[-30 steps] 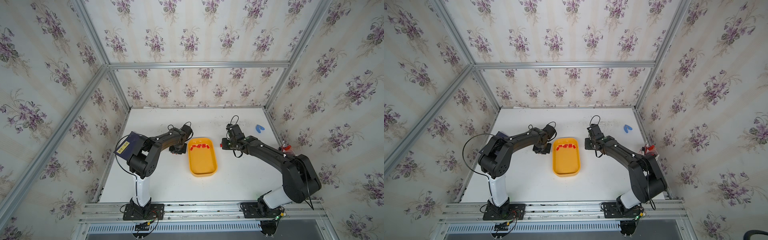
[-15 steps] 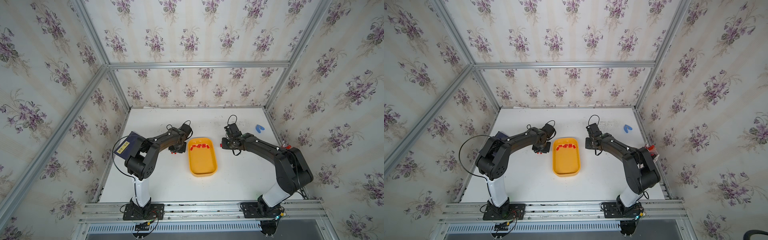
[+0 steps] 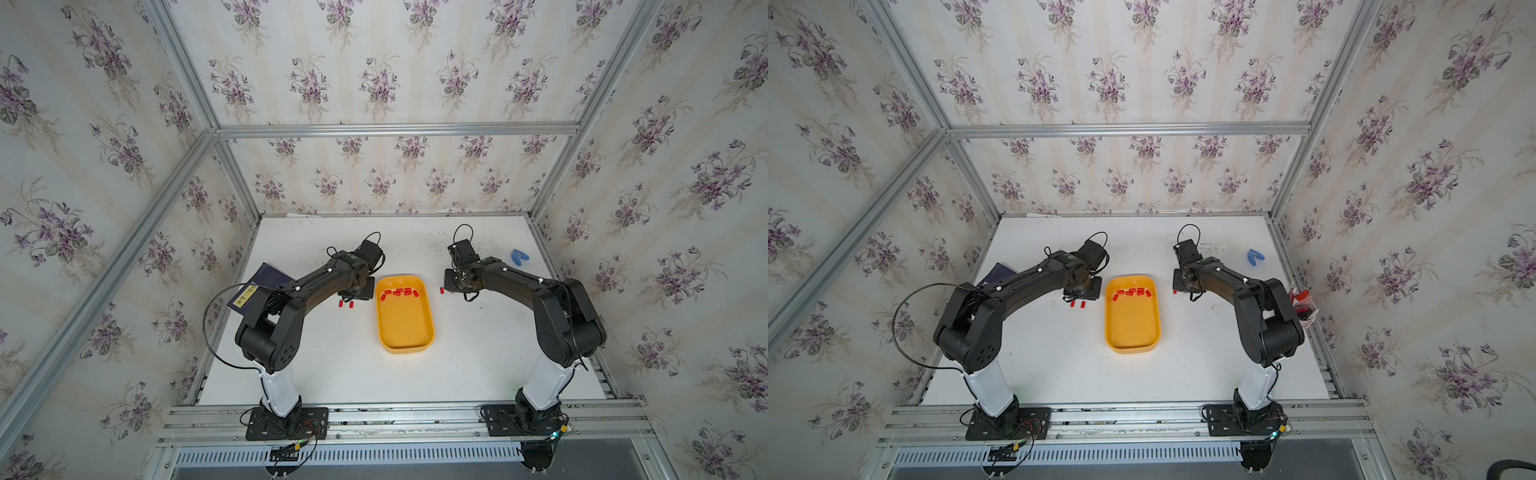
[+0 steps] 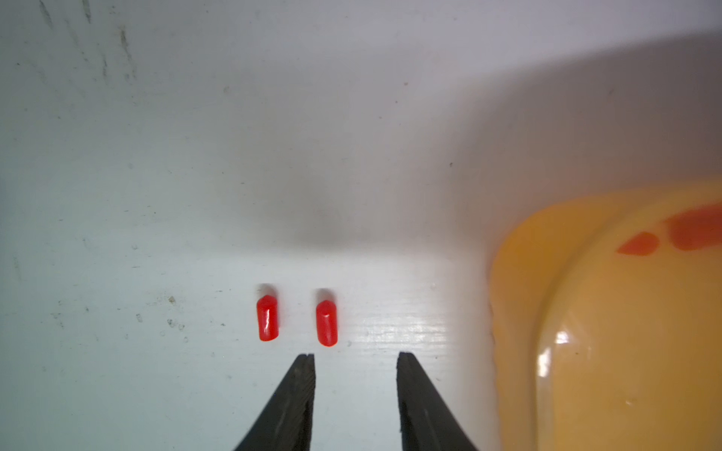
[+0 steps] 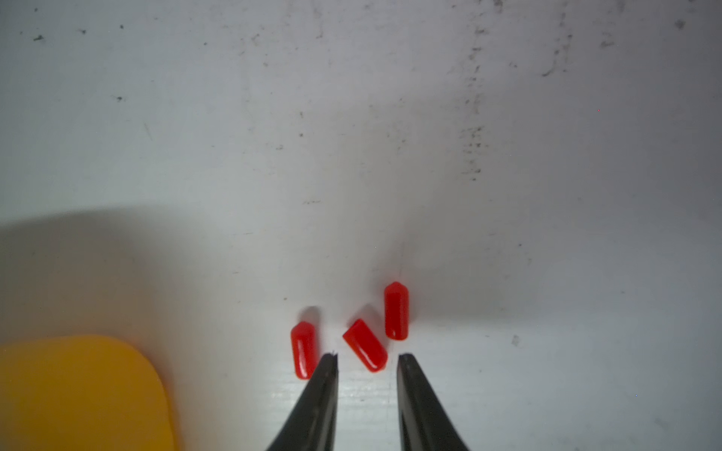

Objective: Take the screw protection sleeves out of the storage box
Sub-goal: Pick up the screw protection sleeve from the storage box.

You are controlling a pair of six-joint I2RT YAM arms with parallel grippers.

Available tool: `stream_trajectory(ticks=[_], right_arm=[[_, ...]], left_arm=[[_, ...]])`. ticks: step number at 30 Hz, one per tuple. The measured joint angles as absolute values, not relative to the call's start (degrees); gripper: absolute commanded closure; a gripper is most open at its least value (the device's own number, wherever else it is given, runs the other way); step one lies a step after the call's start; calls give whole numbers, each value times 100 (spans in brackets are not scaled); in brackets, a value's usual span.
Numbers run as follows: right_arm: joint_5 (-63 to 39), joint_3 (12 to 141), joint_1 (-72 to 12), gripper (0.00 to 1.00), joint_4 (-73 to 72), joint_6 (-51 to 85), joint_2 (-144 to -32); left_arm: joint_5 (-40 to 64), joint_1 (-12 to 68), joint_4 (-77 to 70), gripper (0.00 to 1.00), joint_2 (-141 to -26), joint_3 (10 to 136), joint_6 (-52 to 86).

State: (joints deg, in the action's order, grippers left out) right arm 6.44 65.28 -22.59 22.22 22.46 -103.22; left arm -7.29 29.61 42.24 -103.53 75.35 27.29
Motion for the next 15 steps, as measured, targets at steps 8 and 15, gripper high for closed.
stream_trajectory(ticks=[8,15], right_arm=[[410,6477,-2362,70,2163,2051,-10302],[576,6464,-2403,70,2233,1804,-10388]], left_arm=[[-602,2961,4265,60,-10202,7629,2746],[-550,2958,4268,60,-10090,7660,2746]])
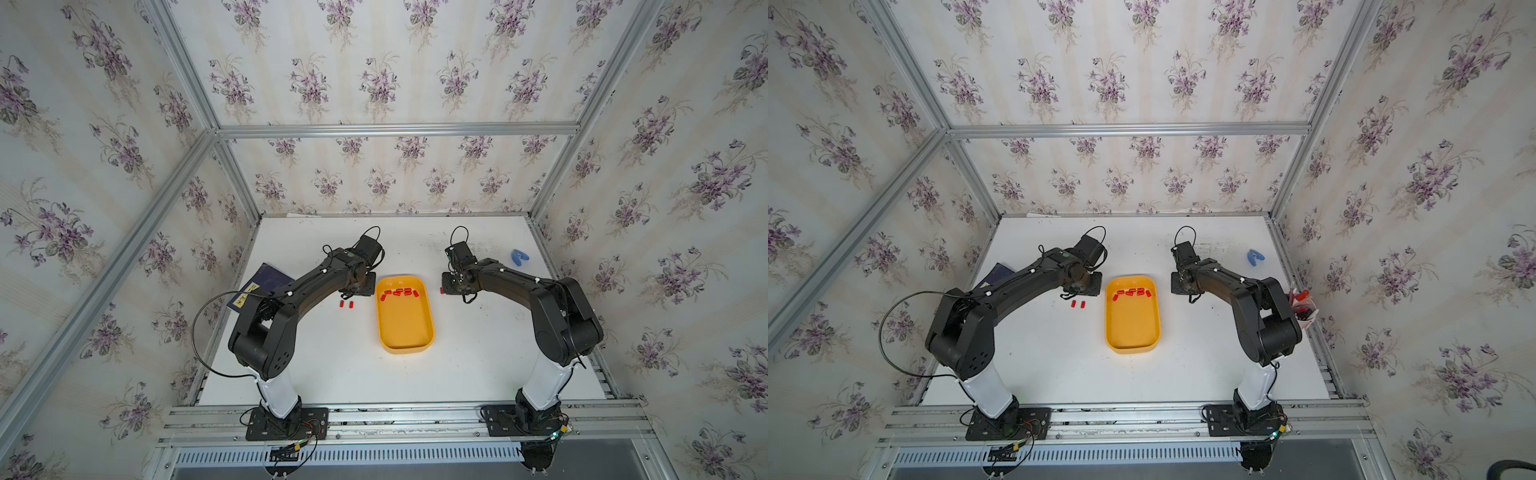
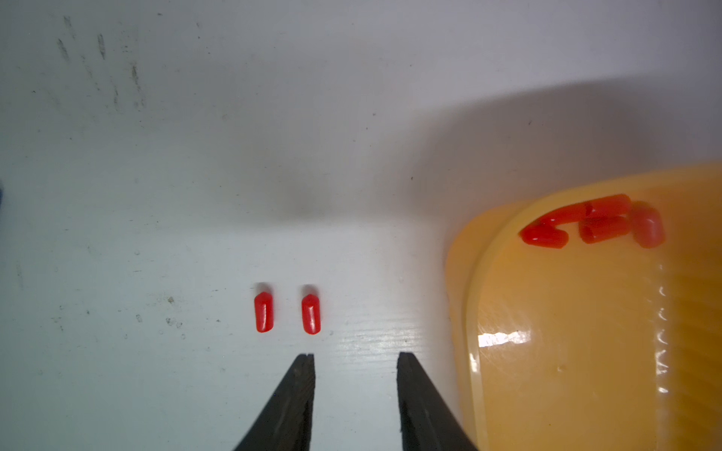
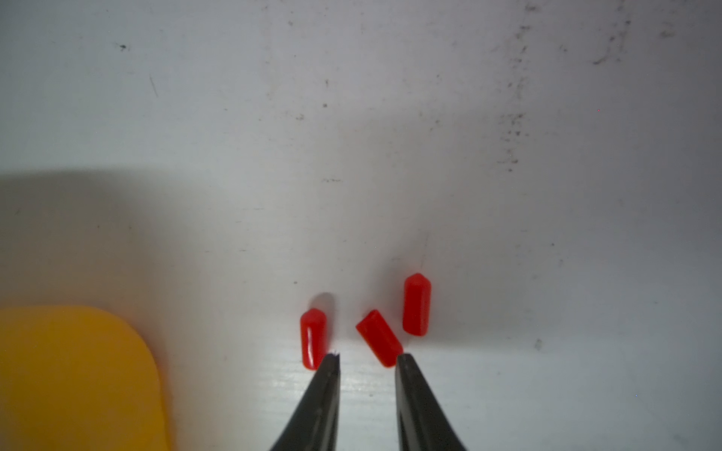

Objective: Take the screw protection sleeves out of the storage box
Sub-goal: Pick up the screw protection sleeve from the storage box.

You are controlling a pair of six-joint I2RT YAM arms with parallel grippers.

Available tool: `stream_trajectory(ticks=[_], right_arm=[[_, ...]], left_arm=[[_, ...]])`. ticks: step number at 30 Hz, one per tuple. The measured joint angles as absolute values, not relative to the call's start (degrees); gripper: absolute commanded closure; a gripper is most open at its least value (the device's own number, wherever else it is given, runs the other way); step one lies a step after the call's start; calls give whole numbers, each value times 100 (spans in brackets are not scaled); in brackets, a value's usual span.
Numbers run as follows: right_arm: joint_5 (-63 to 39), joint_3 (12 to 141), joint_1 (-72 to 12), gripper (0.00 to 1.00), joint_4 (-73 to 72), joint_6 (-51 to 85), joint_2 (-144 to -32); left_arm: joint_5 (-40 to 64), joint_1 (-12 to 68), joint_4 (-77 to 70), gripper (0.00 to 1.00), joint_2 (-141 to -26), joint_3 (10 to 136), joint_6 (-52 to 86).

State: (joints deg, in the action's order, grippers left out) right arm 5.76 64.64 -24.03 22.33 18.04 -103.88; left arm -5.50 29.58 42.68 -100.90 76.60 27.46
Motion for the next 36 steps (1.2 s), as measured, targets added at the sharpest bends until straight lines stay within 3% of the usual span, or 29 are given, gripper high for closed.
stream_trajectory(ticks=[36], right_arm=[[958,6724,-2585,72,2224,1461,-10919]], left_arm=[[-513,2958,4268,60,-10082,7653,2744]])
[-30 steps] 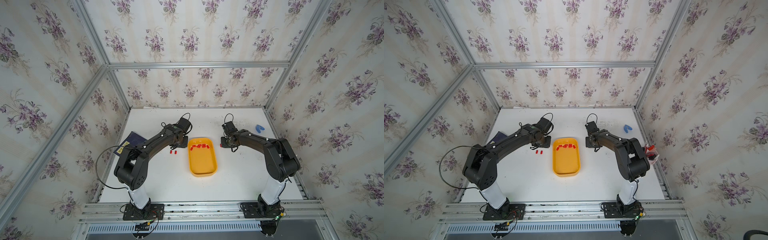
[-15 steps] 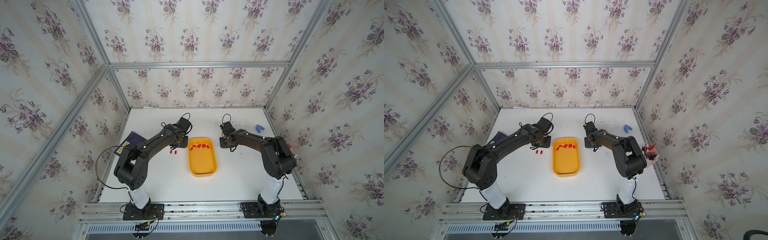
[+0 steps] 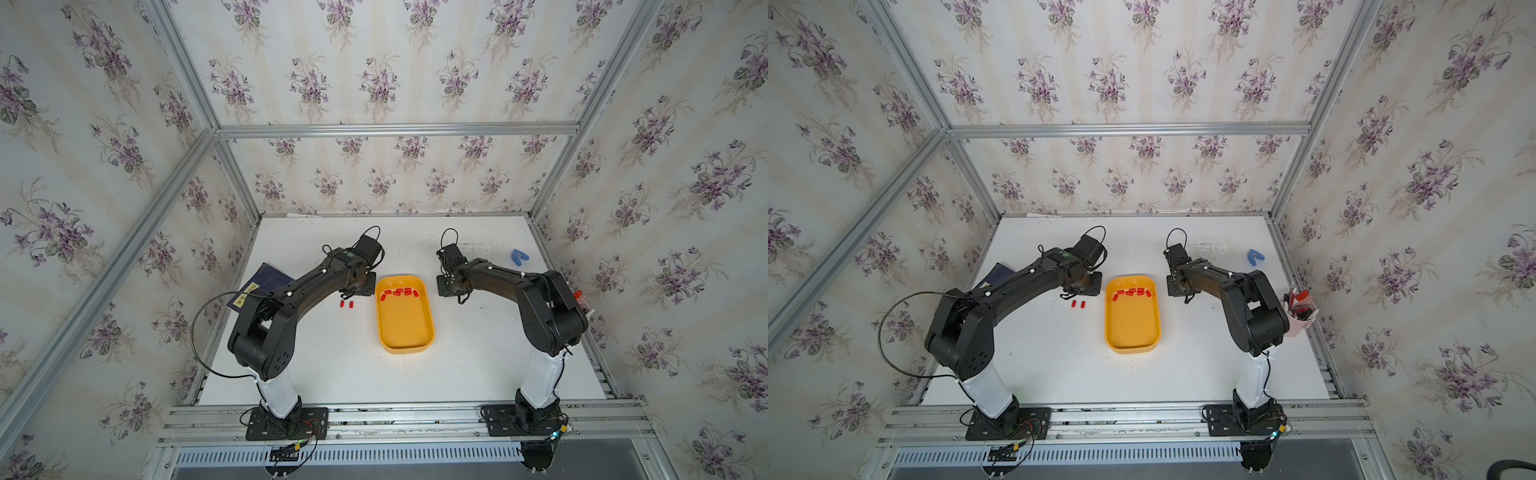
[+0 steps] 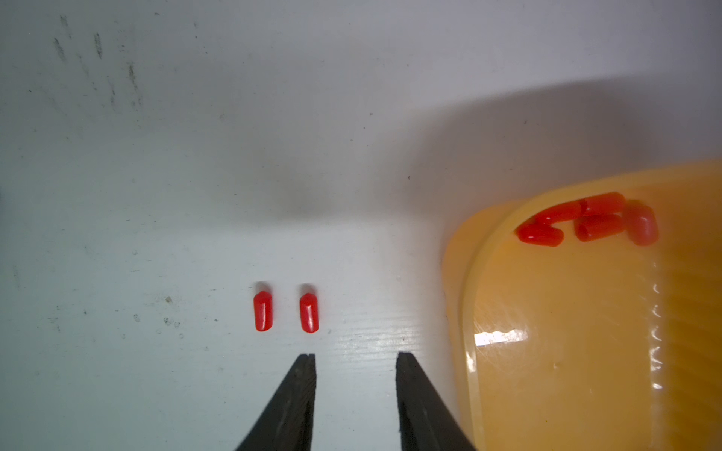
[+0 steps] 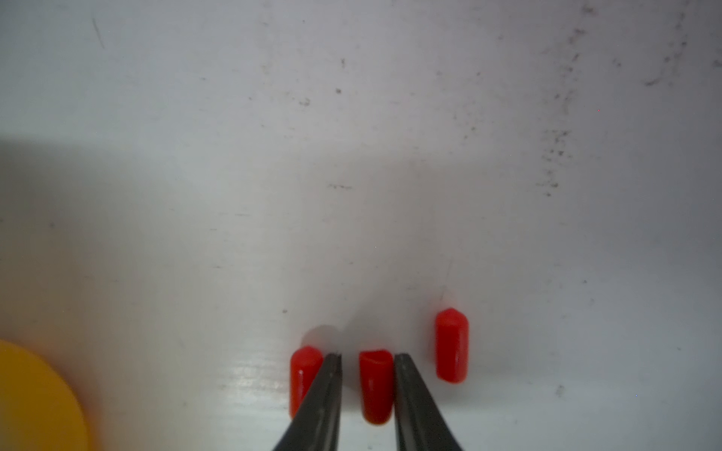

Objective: Take the screw protection sleeves out of the storage box
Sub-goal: Pick up the screw protection sleeve from the storage box.

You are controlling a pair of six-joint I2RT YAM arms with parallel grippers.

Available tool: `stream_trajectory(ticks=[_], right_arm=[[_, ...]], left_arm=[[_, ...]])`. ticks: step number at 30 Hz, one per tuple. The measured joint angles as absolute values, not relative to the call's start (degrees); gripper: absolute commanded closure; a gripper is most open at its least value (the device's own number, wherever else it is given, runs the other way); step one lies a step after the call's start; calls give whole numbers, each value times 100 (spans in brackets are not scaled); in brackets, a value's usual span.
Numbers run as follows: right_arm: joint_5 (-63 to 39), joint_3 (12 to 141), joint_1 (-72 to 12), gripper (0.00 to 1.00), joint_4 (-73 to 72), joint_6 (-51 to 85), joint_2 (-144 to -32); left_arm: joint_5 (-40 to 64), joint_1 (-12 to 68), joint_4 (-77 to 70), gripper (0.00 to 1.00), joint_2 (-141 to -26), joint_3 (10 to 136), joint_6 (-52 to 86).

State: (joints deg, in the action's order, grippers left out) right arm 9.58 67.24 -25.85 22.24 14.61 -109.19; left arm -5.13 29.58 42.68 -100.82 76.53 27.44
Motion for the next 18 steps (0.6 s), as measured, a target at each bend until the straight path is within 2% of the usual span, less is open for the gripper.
stream_trajectory(ticks=[14,18], right_arm=[[993,6810,-2587,71,2248,1557,-10608],[1070,6814,-2587,71,2272,1643,-10206]], left_arm=[[-513,2956,4270,60,-10075,7627,2744],[-521,3033,4372,56,-9918,7675,2742]])
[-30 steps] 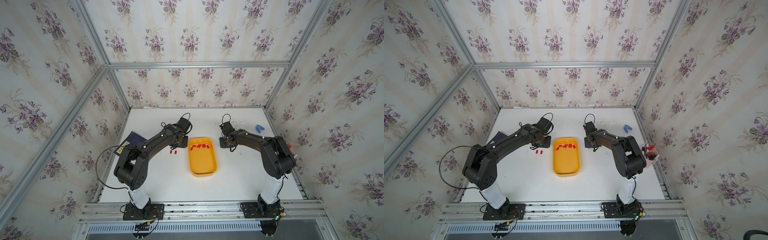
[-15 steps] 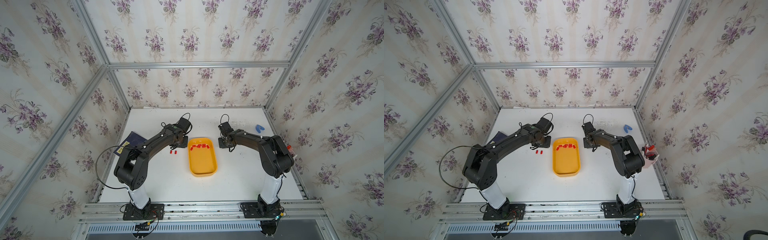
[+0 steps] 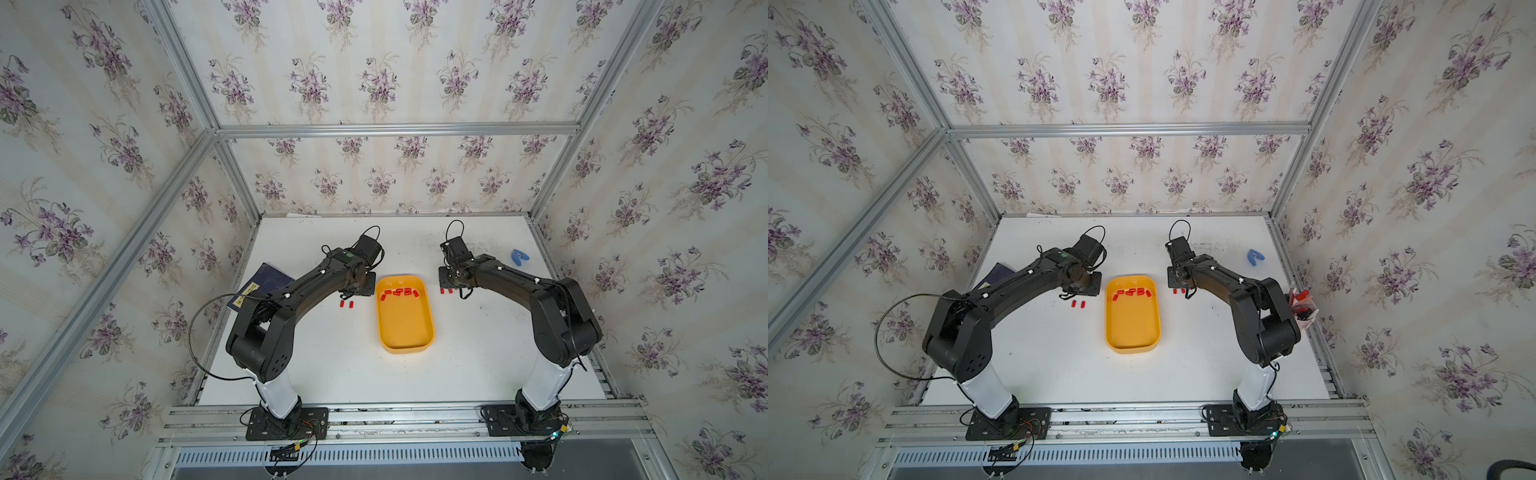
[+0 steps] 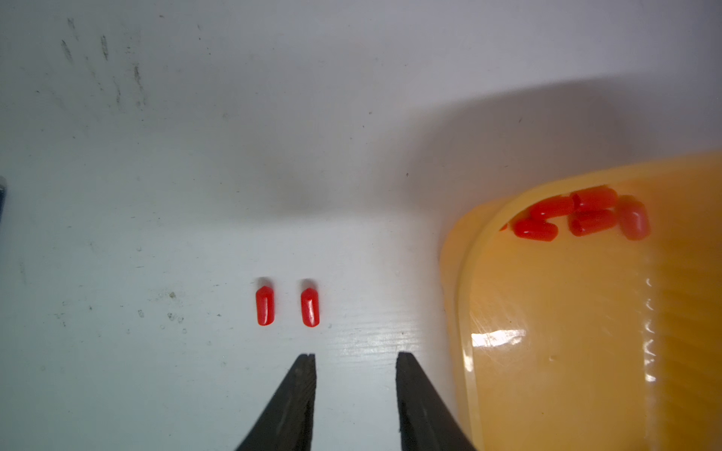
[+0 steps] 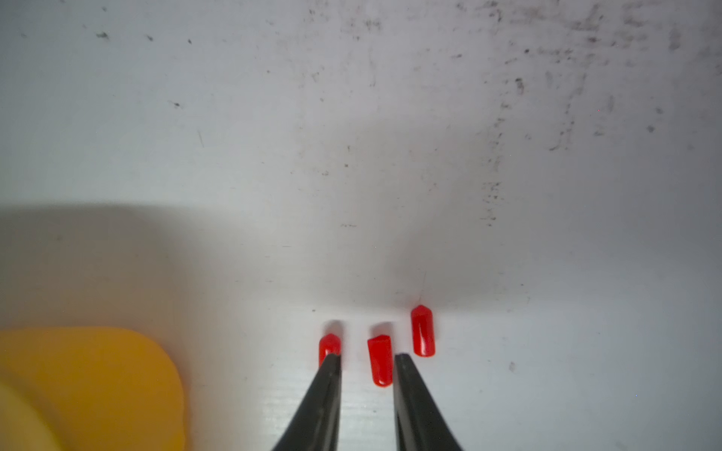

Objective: Take the screw protection sleeves out of the storage box
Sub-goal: Pick up the screw protection sleeve from the storage box.

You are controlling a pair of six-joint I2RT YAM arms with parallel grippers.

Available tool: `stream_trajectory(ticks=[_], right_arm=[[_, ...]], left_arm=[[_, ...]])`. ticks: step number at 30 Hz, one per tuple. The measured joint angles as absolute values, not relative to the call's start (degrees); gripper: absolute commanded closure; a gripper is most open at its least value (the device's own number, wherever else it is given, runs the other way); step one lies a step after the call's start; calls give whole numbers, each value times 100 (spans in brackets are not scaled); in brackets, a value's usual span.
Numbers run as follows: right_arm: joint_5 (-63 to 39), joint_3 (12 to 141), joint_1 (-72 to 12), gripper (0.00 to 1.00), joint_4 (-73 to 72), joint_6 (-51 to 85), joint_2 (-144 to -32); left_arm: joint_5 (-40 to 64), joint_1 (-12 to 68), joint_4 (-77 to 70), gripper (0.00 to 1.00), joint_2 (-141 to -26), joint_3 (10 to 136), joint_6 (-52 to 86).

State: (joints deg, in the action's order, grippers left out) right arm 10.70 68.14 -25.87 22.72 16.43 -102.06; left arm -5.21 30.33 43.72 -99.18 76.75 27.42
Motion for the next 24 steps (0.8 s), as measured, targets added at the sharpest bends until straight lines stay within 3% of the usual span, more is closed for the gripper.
stream_trajectory(ticks=[10,17,24], right_arm=[[174,6615,-3194,70,2080,1837,-8921],[-272,6600,-3883,69,2106,2270,-8910],[-458,7061,-4401,69,2217,2091,-9721]], left_arm=[[-405,3479,4641,51,-9432,7859,2768],[-97,3481,4539,41,-8853,7384,2987],[316,3157,4399,35,-8270,6694,3181]])
